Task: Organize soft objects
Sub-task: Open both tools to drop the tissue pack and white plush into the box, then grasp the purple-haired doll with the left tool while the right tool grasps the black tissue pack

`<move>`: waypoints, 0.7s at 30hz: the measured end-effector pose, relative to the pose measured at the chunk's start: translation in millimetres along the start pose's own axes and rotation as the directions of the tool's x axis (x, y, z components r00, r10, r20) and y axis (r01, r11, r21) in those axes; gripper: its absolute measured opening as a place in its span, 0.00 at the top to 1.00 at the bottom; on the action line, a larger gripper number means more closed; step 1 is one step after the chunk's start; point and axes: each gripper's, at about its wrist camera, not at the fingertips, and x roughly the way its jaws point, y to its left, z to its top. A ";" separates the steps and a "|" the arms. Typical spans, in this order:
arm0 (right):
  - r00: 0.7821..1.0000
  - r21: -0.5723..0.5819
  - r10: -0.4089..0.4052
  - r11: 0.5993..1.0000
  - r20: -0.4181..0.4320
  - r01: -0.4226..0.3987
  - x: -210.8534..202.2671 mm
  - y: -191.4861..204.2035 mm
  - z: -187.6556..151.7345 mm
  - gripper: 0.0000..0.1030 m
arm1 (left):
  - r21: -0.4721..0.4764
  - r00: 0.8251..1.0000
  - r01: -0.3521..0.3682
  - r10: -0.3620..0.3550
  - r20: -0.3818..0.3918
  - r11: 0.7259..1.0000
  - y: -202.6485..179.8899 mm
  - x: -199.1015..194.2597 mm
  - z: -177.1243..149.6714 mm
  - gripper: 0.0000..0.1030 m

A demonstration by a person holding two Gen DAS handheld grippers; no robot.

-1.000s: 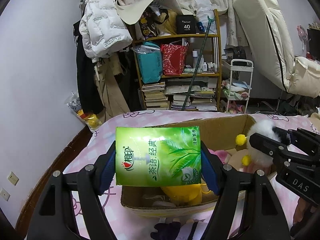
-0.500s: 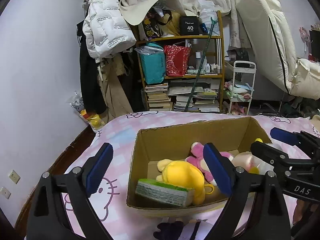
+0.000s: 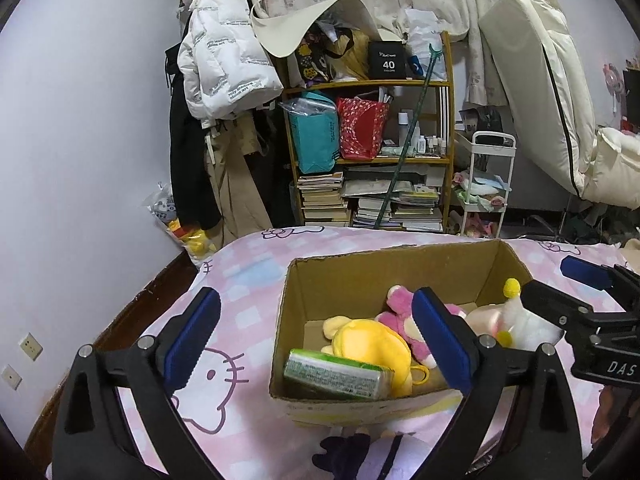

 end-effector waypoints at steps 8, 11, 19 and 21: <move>1.000 -0.007 -0.016 1.000 -0.011 0.016 -25.7 9.1 -3.7 0.07 | -0.028 0.999 -0.018 0.018 -0.028 0.999 12.2 -20.4 -2.1 0.07; 1.000 -0.026 -0.022 0.999 -0.014 0.022 -34.6 13.7 -6.4 0.07 | -0.030 0.998 -0.023 0.022 -0.051 0.999 18.6 -27.8 -5.4 0.07; 0.999 -0.024 0.006 1.000 -0.046 -0.007 -54.8 23.5 -16.1 0.07 | -0.009 0.993 0.018 -0.019 -0.114 1.000 26.1 -48.8 -13.9 0.07; 0.999 -0.032 0.002 0.999 -0.052 -0.003 -59.5 25.5 -19.9 0.07 | -0.004 0.992 0.035 -0.035 -0.123 0.999 26.1 -53.5 -15.5 0.07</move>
